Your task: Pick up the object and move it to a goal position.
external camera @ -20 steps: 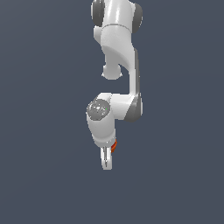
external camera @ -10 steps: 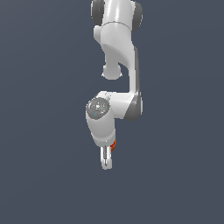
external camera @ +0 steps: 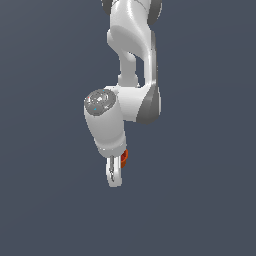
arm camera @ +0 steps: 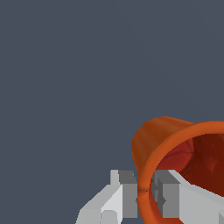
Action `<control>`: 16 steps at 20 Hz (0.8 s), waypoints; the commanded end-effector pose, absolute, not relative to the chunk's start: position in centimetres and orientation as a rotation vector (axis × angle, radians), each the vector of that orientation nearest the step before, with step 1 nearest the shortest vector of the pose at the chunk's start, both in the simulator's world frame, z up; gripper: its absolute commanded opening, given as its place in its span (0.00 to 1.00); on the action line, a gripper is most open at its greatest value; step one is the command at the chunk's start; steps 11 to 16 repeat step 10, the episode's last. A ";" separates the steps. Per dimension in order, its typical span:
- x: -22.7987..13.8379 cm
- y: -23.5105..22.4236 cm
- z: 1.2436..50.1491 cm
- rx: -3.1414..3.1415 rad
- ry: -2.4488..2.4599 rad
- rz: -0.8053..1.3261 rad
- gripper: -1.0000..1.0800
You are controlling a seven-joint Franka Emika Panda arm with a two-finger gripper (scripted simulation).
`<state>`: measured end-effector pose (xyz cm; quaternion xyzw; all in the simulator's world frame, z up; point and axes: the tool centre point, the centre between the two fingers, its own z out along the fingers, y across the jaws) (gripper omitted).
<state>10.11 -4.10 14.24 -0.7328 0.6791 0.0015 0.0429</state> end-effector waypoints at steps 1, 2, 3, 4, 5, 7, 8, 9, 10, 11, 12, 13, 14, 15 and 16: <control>10.0 -4.7 16.4 -2.240 2.077 0.002 0.00; 10.0 -4.9 17.0 -2.240 2.077 0.002 0.00; 9.9 -5.0 17.6 -2.240 2.077 0.002 0.00; 9.9 -5.2 18.1 -2.240 2.077 0.002 0.00; 9.9 -5.3 18.5 -2.240 2.077 0.002 0.00; 9.9 -5.5 19.2 -2.241 2.078 0.001 0.00; 9.9 -5.5 19.3 -2.241 2.078 0.001 0.00; 9.9 -5.6 19.5 -2.241 2.078 0.001 0.00; 9.9 -5.6 19.5 -2.241 2.078 0.001 0.00; 9.9 -5.6 19.5 -2.241 2.078 0.001 0.00; 9.9 -5.6 19.5 -2.241 2.078 0.001 0.00; 9.9 -5.6 19.5 -2.241 2.078 0.001 0.00; 9.9 -5.6 19.5 -2.241 2.078 0.001 0.00; 9.9 -5.6 19.5 -2.241 2.078 0.001 0.00; 9.9 -5.6 19.5 -2.241 2.078 0.001 0.00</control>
